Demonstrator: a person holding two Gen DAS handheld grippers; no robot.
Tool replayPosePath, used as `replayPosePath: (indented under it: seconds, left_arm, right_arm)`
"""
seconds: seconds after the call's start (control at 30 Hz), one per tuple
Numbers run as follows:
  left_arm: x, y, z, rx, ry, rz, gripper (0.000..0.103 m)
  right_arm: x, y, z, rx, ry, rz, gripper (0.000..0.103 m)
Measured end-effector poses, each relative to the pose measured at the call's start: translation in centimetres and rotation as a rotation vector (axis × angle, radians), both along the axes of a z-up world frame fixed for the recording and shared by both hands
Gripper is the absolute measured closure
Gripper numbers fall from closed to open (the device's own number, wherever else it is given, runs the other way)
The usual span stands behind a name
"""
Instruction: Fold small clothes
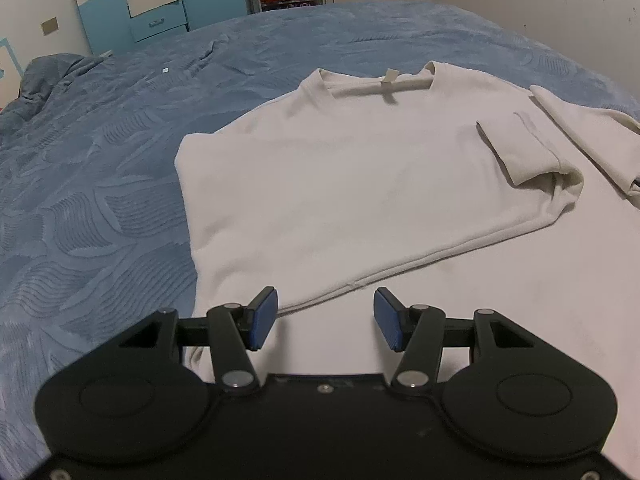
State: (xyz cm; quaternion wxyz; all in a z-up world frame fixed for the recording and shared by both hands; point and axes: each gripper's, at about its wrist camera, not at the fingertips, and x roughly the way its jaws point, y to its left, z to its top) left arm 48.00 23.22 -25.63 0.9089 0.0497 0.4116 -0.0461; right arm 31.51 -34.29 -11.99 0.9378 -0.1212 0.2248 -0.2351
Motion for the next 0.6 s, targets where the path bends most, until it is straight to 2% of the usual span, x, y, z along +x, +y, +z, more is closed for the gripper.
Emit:
replayPosePath:
  seconds: [0.07,0.17,0.23,0.4,0.6]
  left_arm:
    - [0.0,0.0,0.0,-0.004,0.001,0.002,0.048]
    - [-0.1,0.0,0.2,-0.013,-0.001,0.004,0.048]
    - [-0.2,0.1,0.4,-0.021,-0.006,0.001,0.048]
    - [-0.3,0.2,0.7,-0.036,-0.016,-0.001,0.048]
    - [-0.4,0.6,0.2,-0.045,-0.013,0.001,0.048]
  right_arm:
    - [-0.5,4.0,0.5,0.011,-0.005,0.163,0.032]
    - [-0.5,9.8,0.4,0.065,0.052,0.391,0.032]
    - [-0.5,13.0,-0.1,0.088,0.089,0.480,0.032]
    - [-0.5,18.4,-1.5,0.108,0.164,0.619,0.032]
    - [-1.0,22.8,-4.0,0.043,0.240,0.687,0.034]
